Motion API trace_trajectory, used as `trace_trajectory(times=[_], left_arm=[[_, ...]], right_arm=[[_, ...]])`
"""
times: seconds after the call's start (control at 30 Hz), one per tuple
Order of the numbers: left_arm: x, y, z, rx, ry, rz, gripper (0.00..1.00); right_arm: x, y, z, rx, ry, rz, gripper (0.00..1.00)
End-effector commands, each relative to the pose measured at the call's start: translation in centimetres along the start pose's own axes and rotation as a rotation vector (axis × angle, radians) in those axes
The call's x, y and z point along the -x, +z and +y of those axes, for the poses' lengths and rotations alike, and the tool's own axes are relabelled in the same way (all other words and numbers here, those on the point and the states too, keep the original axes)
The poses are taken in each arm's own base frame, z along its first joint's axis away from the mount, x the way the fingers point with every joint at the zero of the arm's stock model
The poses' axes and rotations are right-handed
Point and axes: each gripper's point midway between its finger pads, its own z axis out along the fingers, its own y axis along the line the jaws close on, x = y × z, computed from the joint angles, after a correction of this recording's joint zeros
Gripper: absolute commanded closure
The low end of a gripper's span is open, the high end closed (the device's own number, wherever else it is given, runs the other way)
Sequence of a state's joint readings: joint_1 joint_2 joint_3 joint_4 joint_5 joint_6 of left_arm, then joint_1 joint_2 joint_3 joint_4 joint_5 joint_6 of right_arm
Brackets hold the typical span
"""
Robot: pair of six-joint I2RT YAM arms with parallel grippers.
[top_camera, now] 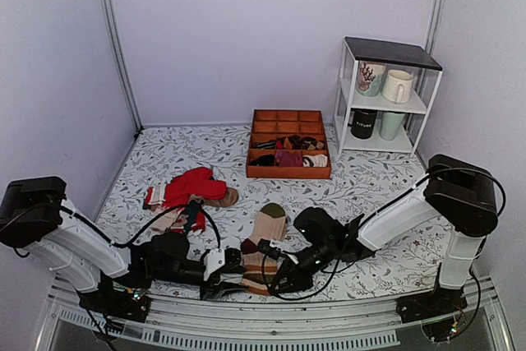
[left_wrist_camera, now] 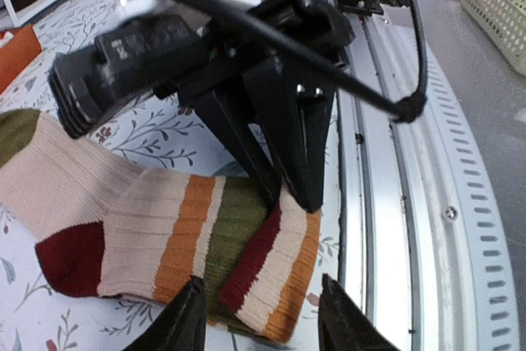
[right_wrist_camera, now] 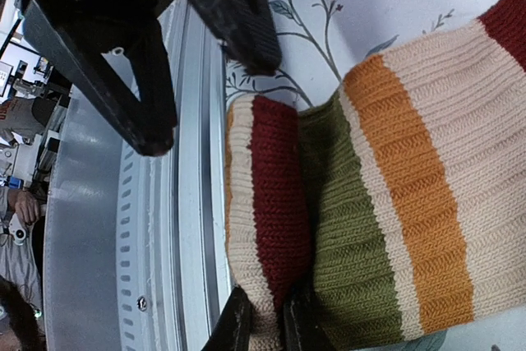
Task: Roll the socks
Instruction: Roll a pair of socks at the center of the board.
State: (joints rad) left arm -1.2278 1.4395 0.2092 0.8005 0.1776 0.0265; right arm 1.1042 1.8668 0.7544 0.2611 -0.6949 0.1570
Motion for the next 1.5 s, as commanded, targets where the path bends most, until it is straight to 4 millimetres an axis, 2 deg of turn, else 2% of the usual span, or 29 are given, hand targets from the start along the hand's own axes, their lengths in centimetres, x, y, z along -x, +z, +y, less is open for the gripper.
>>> trace_trajectory(times=[0.0, 0.23, 0.3, 0.33, 0.47, 0.6, 0.7, 0.83, 1.0, 1.1, 1.17, 1.27, 1.37, 1.47], left_arm=[[0.0, 0.6, -0.6, -0.011, 0.058, -0.036, 0.50], [-0.7, 2.7, -0.9, -0.041, 0.081, 0.011, 0.48], [-0.9, 3.0, -1.1, -0.056, 0.082, 0.019, 0.51], [-1.1, 3.2, -1.3, -0.065, 0.081, 0.023, 0.54], [-1.9, 3.6, -1.5, -0.084, 0.058, 0.057, 0.82], [-2.9, 3.4, -1.9, -0.103, 0.014, 0.083, 0.88], [-3.8, 3.2, -2.3, -0.122, -0.021, 0.104, 1.00], [-4.4, 3.4, -2.1, -0.110, -0.130, 0.160, 1.00], [-7.0, 2.9, -2.3, -0.098, -0.358, 0.302, 1.00], [-8.7, 2.5, -2.9, -0.103, -0.467, 0.357, 1.00], [-10.1, 2.1, -3.1, -0.095, -0.523, 0.400, 1.00], [-11.9, 1.6, -3.2, -0.081, -0.598, 0.449, 1.00], [-12.8, 1.2, -3.4, -0.086, -0.668, 0.461, 1.00], [-13.0, 0.7, -3.1, -0.084, -0.715, 0.449, 1.00]], right_arm=[[-7.6, 0.3, -1.8, -0.045, 0.207, 0.236, 0.87], [-8.1, 0.4, -2.0, -0.046, 0.217, 0.259, 0.87], [-8.1, 0.4, -2.0, -0.045, 0.220, 0.259, 0.87], [-8.0, 0.4, -2.0, -0.046, 0.221, 0.259, 0.87], [-8.0, 0.3, -2.2, -0.052, 0.229, 0.259, 0.87], [-8.0, 0.3, -2.4, -0.049, 0.235, 0.260, 0.88], [-7.8, 0.4, -2.5, -0.052, 0.233, 0.257, 0.87], [-6.4, -0.1, -2.6, -0.084, 0.199, 0.225, 0.81], [-0.4, -3.4, -1.8, -0.214, 0.011, 0.014, 0.64], [2.8, -5.9, -0.7, -0.287, -0.151, -0.153, 0.59], [3.4, -6.8, 0.2, -0.327, -0.274, -0.212, 0.55], [3.7, -7.0, 2.0, -0.364, -0.491, -0.240, 0.51], [3.6, -6.0, 3.1, -0.378, -0.613, -0.218, 0.47], [2.9, -4.1, 3.5, -0.367, -0.659, -0.167, 0.45]])
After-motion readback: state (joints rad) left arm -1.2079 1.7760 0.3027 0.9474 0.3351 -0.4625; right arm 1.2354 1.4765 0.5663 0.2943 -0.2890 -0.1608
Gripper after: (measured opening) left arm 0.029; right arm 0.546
